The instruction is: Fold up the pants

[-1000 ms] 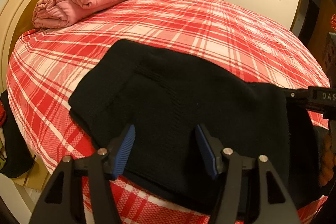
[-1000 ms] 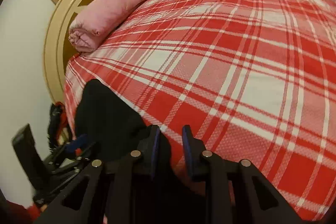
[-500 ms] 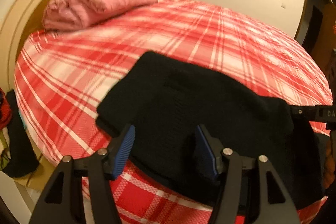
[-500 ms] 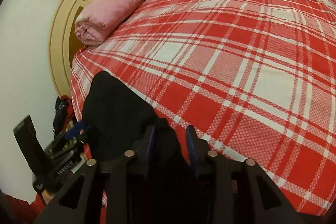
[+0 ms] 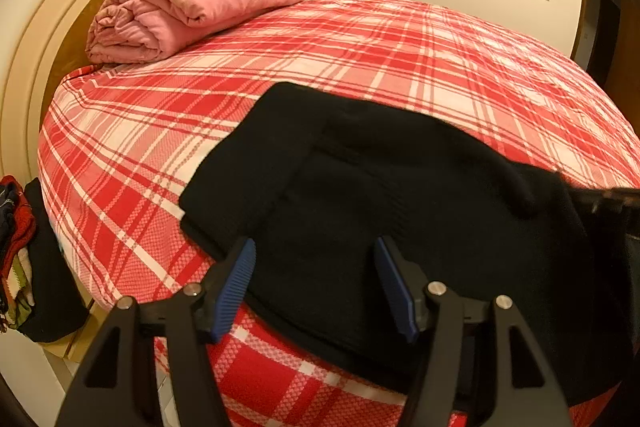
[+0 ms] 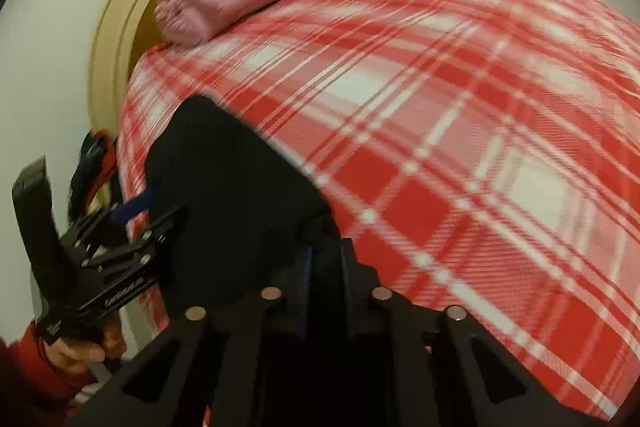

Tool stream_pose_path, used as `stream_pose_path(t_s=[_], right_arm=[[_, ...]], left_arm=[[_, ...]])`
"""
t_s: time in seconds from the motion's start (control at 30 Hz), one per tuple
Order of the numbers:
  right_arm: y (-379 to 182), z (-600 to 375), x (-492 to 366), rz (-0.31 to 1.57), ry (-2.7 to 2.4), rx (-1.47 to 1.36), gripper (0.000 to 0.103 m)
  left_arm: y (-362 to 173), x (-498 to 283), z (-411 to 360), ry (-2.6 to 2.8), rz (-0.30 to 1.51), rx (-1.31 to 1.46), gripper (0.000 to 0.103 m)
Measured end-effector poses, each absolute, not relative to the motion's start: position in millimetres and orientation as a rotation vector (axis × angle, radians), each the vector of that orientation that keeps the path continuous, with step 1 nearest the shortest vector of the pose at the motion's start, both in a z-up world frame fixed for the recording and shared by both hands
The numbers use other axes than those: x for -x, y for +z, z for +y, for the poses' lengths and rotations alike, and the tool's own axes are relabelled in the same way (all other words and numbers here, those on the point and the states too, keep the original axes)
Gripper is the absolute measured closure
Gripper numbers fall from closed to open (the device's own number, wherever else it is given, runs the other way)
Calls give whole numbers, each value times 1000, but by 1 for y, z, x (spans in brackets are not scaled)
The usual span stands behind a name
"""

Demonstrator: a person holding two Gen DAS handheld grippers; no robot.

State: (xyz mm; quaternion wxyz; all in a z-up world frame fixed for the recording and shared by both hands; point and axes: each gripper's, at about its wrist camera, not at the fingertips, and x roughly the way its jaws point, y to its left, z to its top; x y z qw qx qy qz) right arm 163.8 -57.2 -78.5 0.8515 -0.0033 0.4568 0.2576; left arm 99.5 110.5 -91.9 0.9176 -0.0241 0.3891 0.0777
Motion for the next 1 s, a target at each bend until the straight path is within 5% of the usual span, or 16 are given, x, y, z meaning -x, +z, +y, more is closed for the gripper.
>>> stream_pose_path(t_s=[0.13,0.47,0.73,0.8,0.87,0.93,1.0], right_arm=[[-73,-90,-165,887,422,-111,102],[-67,-141,-158,818,350,-388,100],[-40,-267,-60,727,169,-592,98],[-33,-321,-14,660,54,-671,86],[-27,-367,27,579,-47,-744,32],[-21,-401,59,498,-146,-789,19],[-15,-432,86,478,-266,-788,19]], left_arm=[[-92,-100,109,163,797,52,38],[-93,-97,111,155,789,55,37],[-83,-97,112,131,812,75,37],[-75,-95,106,115,797,71,37],[-63,-94,95,92,766,59,35],[-55,-93,84,68,748,60,29],[-47,-93,69,25,739,68,29]])
